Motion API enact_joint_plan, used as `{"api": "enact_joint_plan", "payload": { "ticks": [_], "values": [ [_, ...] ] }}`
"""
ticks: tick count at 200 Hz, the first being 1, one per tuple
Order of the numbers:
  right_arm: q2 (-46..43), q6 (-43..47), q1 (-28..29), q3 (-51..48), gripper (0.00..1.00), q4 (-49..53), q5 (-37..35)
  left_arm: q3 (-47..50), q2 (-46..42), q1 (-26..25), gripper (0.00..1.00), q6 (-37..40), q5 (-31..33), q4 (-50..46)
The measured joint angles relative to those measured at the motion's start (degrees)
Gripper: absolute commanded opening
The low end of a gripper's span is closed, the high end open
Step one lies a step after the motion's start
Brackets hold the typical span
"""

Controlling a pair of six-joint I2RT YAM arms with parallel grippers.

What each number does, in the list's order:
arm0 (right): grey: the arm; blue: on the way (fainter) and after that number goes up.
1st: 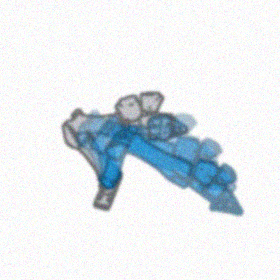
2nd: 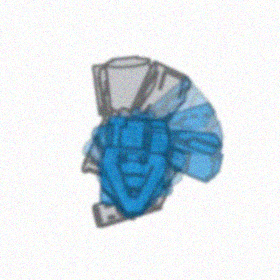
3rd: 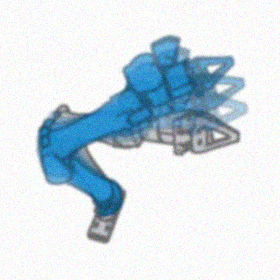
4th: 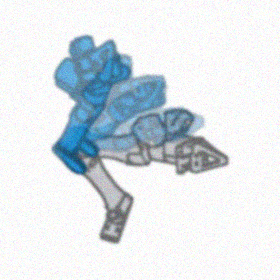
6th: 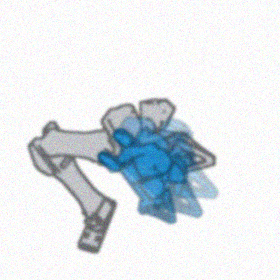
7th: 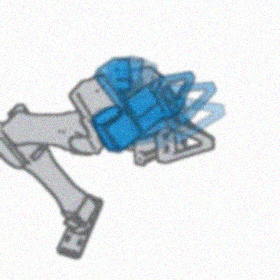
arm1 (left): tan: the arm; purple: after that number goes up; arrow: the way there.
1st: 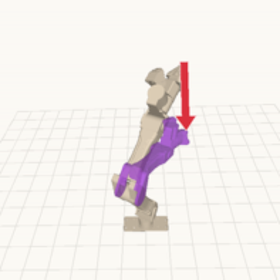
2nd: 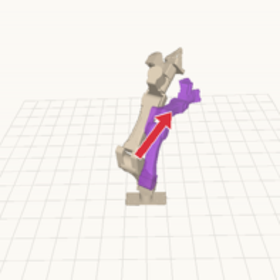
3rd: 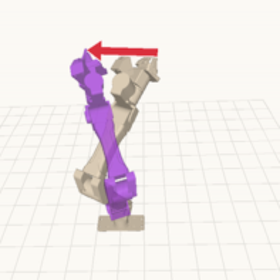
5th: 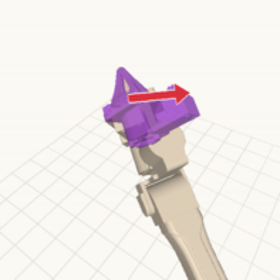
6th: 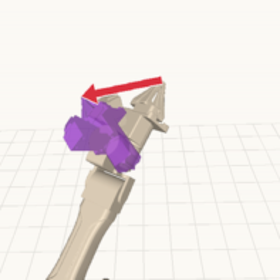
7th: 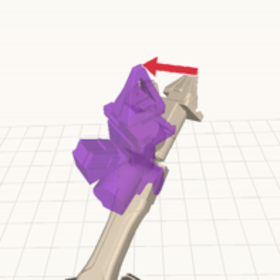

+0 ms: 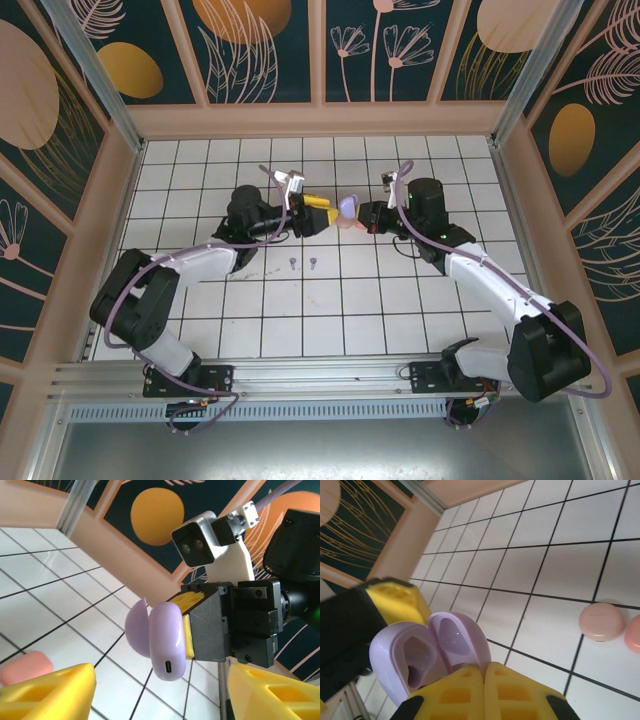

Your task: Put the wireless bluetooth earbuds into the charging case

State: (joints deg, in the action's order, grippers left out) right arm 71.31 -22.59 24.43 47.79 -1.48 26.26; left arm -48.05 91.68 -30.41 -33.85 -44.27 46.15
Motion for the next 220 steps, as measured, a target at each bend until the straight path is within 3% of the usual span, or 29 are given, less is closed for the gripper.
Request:
{"api": "enact_joint_plan", "payload": {
  "ticks": [69,101,115,157,220],
  "values": [
    [1.4,13.8,3.0,5.0,0.00,12.0,-9.4,-24.0,0.4,1.2,0.72,28.4,-2.7,-43.5],
    [4.3,18.6,6.2,6.6,0.00,15.5,-13.0,-32.9,4.1,1.2,0.52,39.0,-3.9,-60.8],
    [4.5,19.8,6.4,6.6,0.00,16.5,-13.2,-34.4,5.5,1.2,0.50,42.6,-4.7,-66.6],
    [4.5,21.8,7.0,6.8,0.00,17.7,-12.6,-34.9,8.2,1.2,0.50,48.4,-7.1,-76.6],
    [4.5,22.3,8.6,8.5,0.00,18.4,-10.9,-34.9,9.7,1.2,0.50,50.8,-12.6,-79.9]
  ]
}}
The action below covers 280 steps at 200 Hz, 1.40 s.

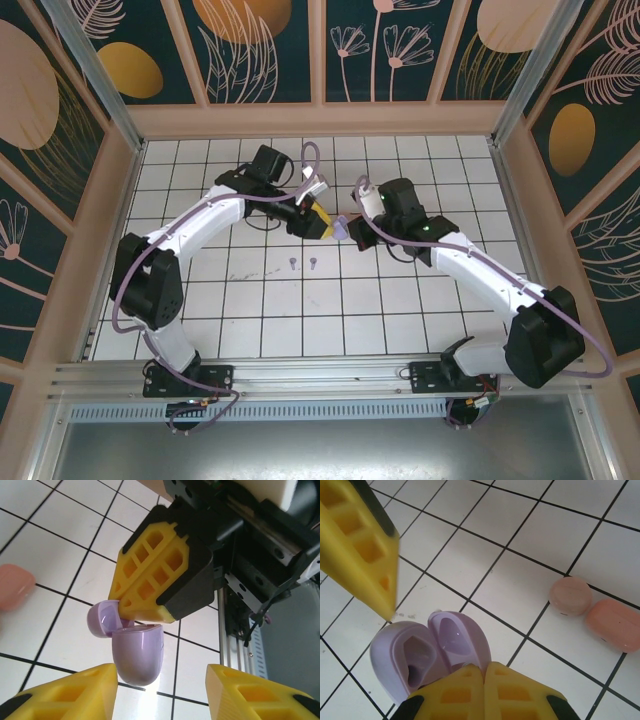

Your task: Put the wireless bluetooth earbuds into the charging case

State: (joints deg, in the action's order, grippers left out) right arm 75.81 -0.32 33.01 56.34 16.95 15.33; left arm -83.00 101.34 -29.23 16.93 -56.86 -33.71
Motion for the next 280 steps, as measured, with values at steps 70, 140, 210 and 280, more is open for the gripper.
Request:
{"api": "enact_joint_plan", "payload": {
  "ticks": [70,140,210,280],
  "values": [
    [1.0,0.0,1.7,2.3,0.00,0.0,0.8,0.0,1.6,0.0,0.48,0.9,-2.8,-1.0],
    [1.5,0.0,1.9,2.4,0.00,0.0,0.8,-0.1,2.1,0.0,0.39,1.0,-3.2,-1.0],
    [1.6,-0.1,2.0,2.6,0.00,0.0,0.9,0.0,2.3,0.3,0.08,1.3,-3.2,-0.8],
    [-1.0,-3.3,1.5,2.8,0.55,1.5,-3.1,14.2,-4.0,0.8,0.00,-12.7,-2.6,22.7]
  ]
}}
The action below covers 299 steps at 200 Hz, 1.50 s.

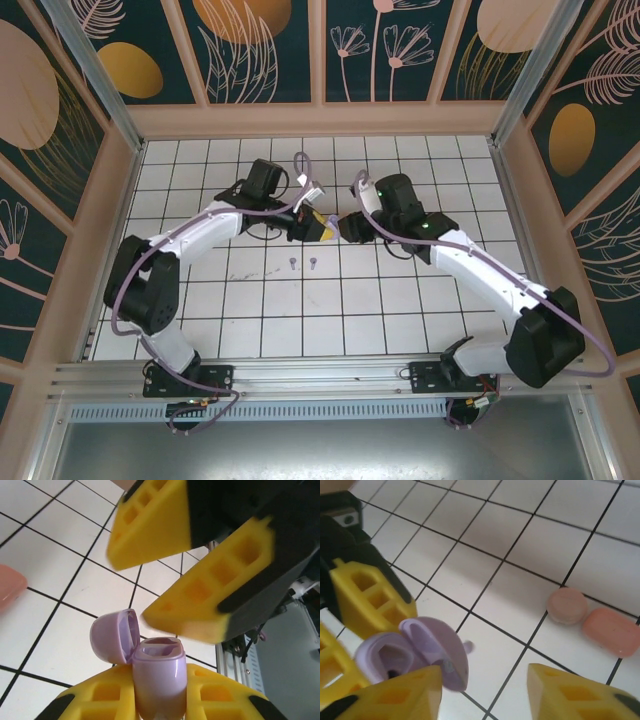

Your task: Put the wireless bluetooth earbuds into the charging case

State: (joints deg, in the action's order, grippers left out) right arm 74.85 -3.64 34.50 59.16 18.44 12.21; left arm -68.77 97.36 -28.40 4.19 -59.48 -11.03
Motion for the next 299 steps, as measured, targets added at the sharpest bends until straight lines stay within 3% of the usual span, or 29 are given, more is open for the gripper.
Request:
{"api": "enact_joint_plan", "payload": {
  "ticks": [32,61,112,143,202,299],
  "values": [
    [-6.9,-3.3,0.0,0.0,0.57,0.0,-0.1,9.4,-6.6,3.1,0.00,-11.7,6.4,17.9],
    [-9.9,-7.0,0.3,-1.5,0.57,-0.7,0.2,18.2,-14.5,5.4,0.00,-18.9,16.8,31.6],
    [0.3,-16.4,5.0,-3.3,0.57,-1.9,-3.3,28.2,-28.0,5.4,0.00,-24.1,40.2,44.5],
    [11.5,-21.0,9.5,0.5,0.55,-0.8,-6.9,30.9,-32.7,5.4,0.00,-26.1,51.0,48.2],
    [29.9,-29.9,14.6,18.0,0.51,8.6,-14.9,32.4,-36.0,5.4,0.00,-30.5,64.5,49.0],
    [47.5,-33.0,19.8,35.2,0.46,20.3,-19.9,35.4,-38.2,5.4,0.00,-33.0,71.1,49.0]
  ]
}}
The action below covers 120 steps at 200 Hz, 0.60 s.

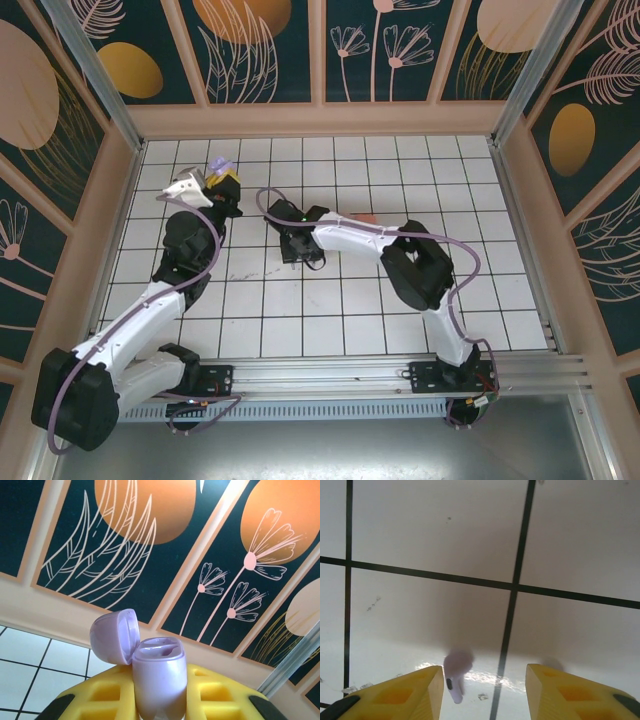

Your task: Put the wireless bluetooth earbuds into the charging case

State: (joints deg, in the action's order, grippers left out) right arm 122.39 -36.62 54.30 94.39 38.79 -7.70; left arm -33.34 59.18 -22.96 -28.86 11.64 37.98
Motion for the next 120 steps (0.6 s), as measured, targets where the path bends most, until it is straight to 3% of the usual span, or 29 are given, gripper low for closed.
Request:
{"api": "enact_joint_plan", "payload": {
  "ticks": [120],
  "values": [
    [6.6,-0.2,1.4,6.6,0.36,3.9,-0.5,1.2,-2.3,0.0,0.00,0.0,2.6,0.0]
  ]
}}
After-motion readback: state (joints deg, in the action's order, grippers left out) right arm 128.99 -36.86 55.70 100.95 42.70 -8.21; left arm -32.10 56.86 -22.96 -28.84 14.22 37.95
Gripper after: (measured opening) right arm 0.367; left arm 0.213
